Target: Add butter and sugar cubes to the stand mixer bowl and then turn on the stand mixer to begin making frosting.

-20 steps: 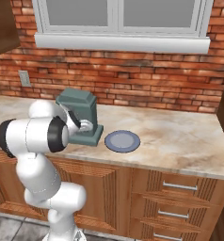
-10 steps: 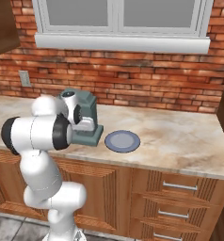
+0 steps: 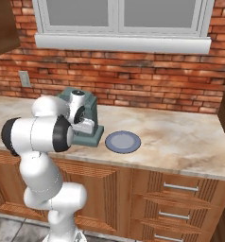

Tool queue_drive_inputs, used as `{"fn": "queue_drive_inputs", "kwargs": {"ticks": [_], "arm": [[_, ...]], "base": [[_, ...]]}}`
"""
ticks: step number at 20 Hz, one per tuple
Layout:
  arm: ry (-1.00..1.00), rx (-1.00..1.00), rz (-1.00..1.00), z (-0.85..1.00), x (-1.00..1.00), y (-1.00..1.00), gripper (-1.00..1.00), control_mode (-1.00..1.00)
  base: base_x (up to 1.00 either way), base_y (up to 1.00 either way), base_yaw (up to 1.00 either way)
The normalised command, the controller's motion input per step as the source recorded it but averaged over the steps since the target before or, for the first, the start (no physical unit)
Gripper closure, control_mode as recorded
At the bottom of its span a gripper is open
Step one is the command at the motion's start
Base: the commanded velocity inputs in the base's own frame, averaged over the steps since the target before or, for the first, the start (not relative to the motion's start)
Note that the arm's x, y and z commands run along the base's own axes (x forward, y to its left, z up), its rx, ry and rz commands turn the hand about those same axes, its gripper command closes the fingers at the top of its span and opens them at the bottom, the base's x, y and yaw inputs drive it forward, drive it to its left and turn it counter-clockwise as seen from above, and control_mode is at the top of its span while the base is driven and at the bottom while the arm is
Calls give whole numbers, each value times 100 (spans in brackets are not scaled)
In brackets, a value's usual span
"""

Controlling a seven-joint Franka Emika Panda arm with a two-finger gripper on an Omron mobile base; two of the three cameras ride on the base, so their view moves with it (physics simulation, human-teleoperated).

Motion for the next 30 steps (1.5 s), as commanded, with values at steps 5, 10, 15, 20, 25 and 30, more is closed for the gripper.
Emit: {"fn": "queue_drive_inputs", "kwargs": {"ticks": [5, 10, 15, 20, 25, 30], "arm": [[-20, 28, 8, 0, 22, -34, 100, -100], [-22, 17, 2, 13, 3, -54, 100, -100], [-10, 7, 0, 15, 6, -42, 100, -100], [-1, 2, 0, 0, 21, -30, 100, -100], [0, 3, 3, 0, -1, -19, 100, -100], [-7, 12, 13, 1, -36, 0, 100, -100]], "base": [[0, 0, 0], [0, 0, 0], [0, 0, 0], [0, 0, 0], [0, 0, 0], [0, 0, 0]]}}
